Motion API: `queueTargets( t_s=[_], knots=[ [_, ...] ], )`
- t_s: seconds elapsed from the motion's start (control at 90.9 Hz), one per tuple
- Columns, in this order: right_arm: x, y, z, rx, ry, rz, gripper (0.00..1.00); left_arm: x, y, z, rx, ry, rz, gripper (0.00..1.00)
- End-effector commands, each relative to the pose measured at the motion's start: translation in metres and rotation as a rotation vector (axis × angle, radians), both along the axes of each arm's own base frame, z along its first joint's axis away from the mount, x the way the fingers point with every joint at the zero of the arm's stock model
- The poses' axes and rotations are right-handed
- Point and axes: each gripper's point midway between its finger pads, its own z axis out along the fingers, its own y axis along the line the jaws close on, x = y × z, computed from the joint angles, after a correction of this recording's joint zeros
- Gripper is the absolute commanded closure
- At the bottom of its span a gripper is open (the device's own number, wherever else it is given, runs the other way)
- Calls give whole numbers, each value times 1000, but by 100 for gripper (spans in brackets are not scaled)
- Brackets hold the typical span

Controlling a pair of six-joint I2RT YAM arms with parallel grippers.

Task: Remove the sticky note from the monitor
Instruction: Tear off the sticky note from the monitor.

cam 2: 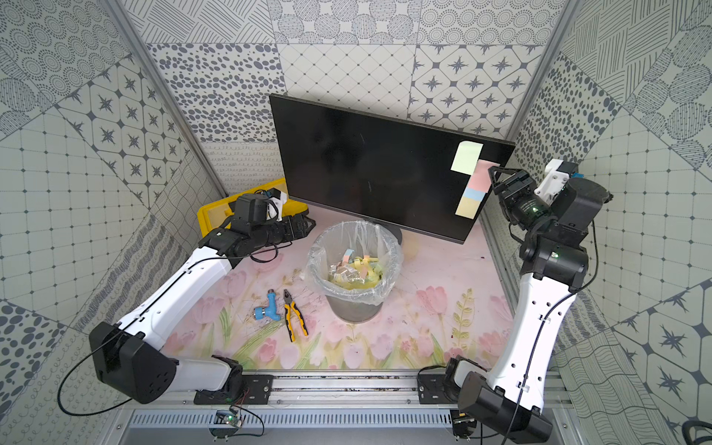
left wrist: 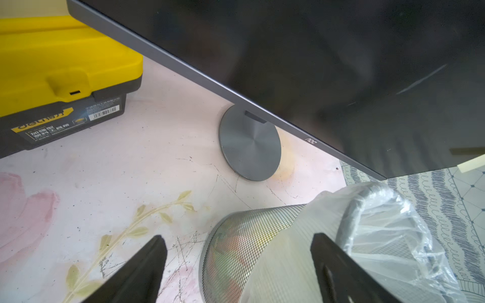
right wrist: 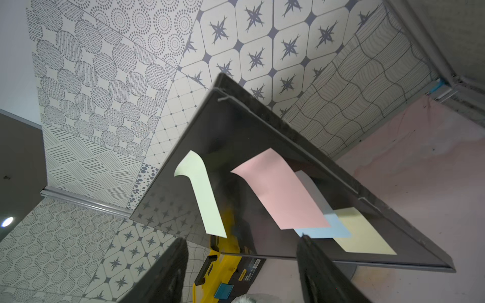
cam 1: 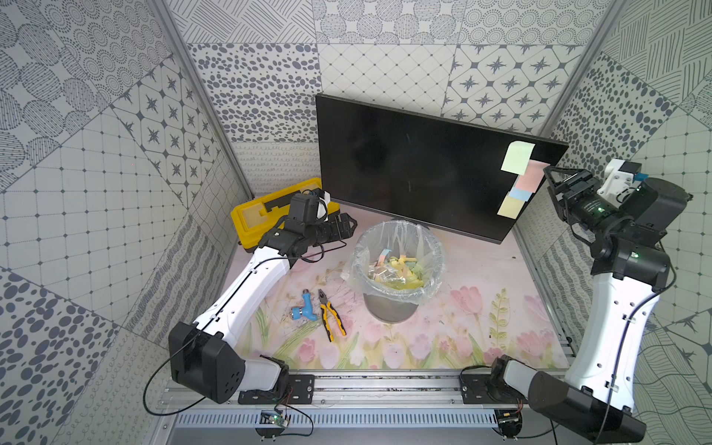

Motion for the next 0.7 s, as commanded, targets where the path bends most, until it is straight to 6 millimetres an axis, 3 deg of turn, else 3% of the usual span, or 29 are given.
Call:
queueTargets(
  t_s=[0.0,0.209,0.352,0.693],
  knots=[
    [-6,14,19,15,-80,67,33,-9,-6,-3,24,16,-56,10],
    [6,27,14,42,-66,118,46,-9,-5,-8,26,27,-50,10],
    [13,38,15,38,-66,144,47,-10,-5,-12,23,35,-52,11],
    [29,42,13,24,-58,147,48,-13,-8,-19,-2,60,-54,11]
  ],
)
